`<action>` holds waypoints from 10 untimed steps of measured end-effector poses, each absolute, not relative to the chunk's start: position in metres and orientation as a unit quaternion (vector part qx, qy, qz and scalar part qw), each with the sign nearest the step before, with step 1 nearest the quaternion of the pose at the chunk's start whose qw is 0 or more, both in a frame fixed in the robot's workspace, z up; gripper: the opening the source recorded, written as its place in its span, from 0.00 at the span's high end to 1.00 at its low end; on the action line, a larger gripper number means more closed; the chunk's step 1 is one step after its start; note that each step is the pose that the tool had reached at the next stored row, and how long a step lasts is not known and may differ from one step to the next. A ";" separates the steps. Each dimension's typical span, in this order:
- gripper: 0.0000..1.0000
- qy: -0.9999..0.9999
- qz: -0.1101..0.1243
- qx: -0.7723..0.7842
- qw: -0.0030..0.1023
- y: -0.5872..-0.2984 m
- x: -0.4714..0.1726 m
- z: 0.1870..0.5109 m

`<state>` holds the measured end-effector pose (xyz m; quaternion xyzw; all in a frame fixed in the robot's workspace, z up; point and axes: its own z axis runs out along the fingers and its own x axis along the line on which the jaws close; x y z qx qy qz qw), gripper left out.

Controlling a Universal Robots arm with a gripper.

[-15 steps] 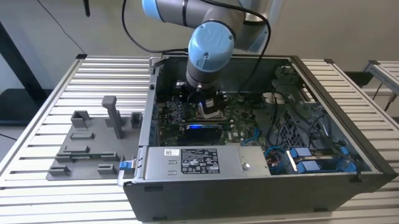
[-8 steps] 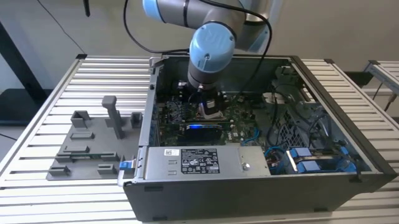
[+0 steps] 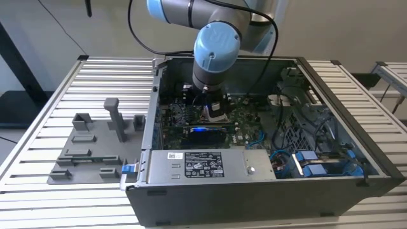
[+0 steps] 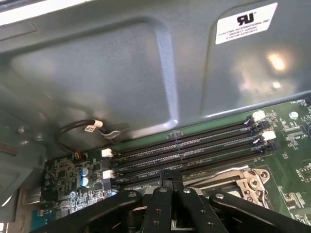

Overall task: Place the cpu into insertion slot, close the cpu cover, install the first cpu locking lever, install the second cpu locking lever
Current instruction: 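Install the first cpu locking lever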

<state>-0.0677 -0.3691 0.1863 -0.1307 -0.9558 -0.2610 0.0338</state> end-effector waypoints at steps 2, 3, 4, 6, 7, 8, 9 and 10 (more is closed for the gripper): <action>0.89 -0.956 -0.261 -0.131 0.034 -0.368 -0.067 0.186; 0.89 -0.956 -0.261 -0.132 0.033 -0.367 -0.066 0.186; 0.89 -0.956 -0.260 -0.132 0.033 -0.367 -0.066 0.186; 0.89 -0.956 -0.259 -0.132 0.033 -0.366 -0.064 0.186; 0.89 -0.956 -0.259 -0.132 0.033 -0.366 -0.063 0.186; 0.89 -0.957 -0.258 -0.132 0.033 -0.366 -0.061 0.186; 0.89 -0.957 -0.257 -0.133 0.033 -0.366 -0.060 0.186; 0.89 -0.957 -0.255 -0.133 0.032 -0.366 -0.059 0.186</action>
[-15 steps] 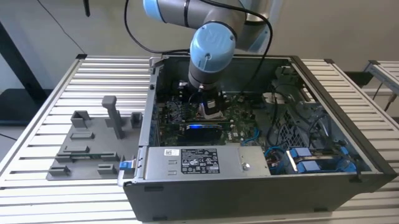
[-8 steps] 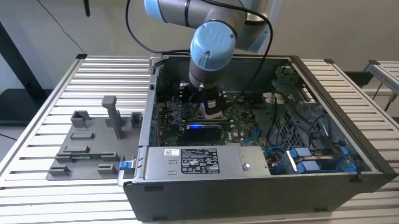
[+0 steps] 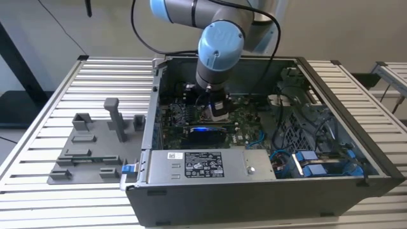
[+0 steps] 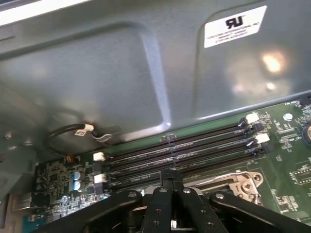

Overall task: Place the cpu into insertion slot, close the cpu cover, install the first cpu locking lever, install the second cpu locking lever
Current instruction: 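Install the first cpu locking lever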

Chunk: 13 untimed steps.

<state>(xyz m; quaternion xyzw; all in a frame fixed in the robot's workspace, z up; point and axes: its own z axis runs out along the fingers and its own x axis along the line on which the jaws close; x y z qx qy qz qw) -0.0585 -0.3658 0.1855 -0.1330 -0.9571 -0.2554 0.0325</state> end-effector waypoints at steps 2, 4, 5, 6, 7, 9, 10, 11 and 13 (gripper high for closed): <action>0.89 -0.957 -0.254 -0.133 0.032 -0.366 -0.056 0.185; 0.89 -0.958 -0.253 -0.134 0.032 -0.366 -0.053 0.185; 0.89 -0.958 -0.253 -0.134 0.032 -0.366 -0.052 0.185; 0.89 -0.958 -0.253 -0.134 0.032 -0.365 -0.050 0.185; 0.89 -0.958 -0.253 -0.134 0.032 -0.365 -0.049 0.184; 0.89 -0.958 -0.252 -0.134 0.032 -0.365 -0.046 0.184; 0.89 -0.958 -0.252 -0.134 0.032 -0.365 -0.044 0.184; 0.89 -0.958 -0.252 -0.134 0.032 -0.365 -0.043 0.184; 0.89 -0.958 -0.252 -0.134 0.032 -0.365 -0.040 0.183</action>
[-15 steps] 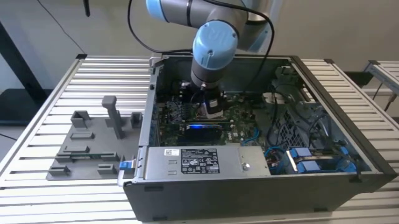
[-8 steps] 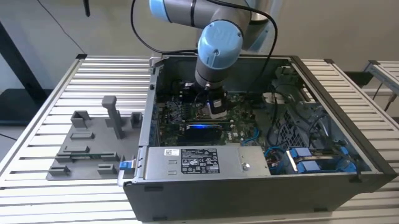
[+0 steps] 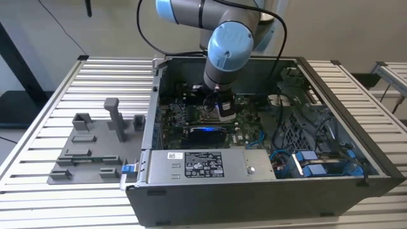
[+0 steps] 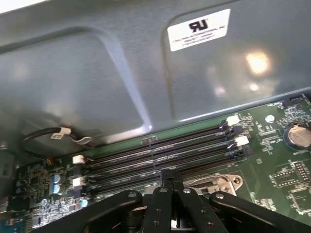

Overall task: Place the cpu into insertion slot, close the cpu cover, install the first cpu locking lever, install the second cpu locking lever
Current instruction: 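Install the first cpu locking lever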

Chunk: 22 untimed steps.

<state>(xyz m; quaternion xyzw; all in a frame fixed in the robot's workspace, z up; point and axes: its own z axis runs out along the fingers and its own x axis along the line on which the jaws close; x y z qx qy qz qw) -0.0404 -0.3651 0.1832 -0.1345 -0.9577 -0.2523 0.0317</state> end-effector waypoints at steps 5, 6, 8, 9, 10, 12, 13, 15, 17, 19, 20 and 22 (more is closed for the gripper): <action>0.89 -0.958 -0.252 -0.135 0.032 -0.364 -0.036 0.182; 0.89 -0.958 -0.252 -0.135 0.032 -0.364 -0.036 0.182; 0.89 -0.958 -0.252 -0.135 0.032 -0.364 -0.035 0.181; 0.89 -0.958 -0.252 -0.135 0.032 -0.363 -0.034 0.181; 0.89 -0.958 -0.252 -0.135 0.032 -0.363 -0.034 0.181; 0.89 -0.958 -0.252 -0.135 0.031 -0.363 -0.033 0.180; 0.89 -0.958 -0.253 -0.135 0.031 -0.363 -0.032 0.180; 0.89 -0.958 -0.252 -0.135 0.031 -0.362 -0.030 0.180; 0.89 -0.958 -0.252 -0.135 0.031 -0.362 -0.030 0.179; 0.89 -0.957 -0.253 -0.136 0.032 -0.363 -0.030 0.182; 0.89 -0.957 -0.254 -0.136 0.032 -0.363 -0.030 0.185; 0.89 -0.956 -0.256 -0.137 0.032 -0.364 -0.033 0.190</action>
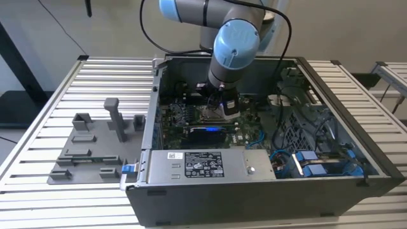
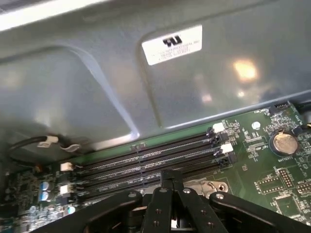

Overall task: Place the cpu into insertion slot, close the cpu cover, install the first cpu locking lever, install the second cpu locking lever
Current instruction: 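Install the first cpu locking lever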

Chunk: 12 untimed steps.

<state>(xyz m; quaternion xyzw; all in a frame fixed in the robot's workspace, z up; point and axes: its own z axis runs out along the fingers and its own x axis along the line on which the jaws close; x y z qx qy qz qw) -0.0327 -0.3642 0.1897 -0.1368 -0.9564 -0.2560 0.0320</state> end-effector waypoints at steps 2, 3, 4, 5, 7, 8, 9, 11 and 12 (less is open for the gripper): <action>0.89 -0.956 -0.257 -0.137 0.032 -0.365 -0.037 0.193; 0.89 -0.956 -0.258 -0.137 0.032 -0.366 -0.039 0.194; 0.89 -0.956 -0.258 -0.137 0.032 -0.366 -0.042 0.195; 0.89 -0.956 -0.259 -0.137 0.032 -0.366 -0.044 0.195; 0.89 -0.956 -0.258 -0.137 0.032 -0.367 -0.051 0.196; 0.89 -0.956 -0.259 -0.137 0.032 -0.367 -0.054 0.196; 0.89 -0.956 -0.259 -0.137 0.032 -0.367 -0.058 0.196; 0.89 -0.956 -0.259 -0.137 0.032 -0.367 -0.065 0.196; 0.89 -0.956 -0.258 -0.137 0.032 -0.367 -0.070 0.196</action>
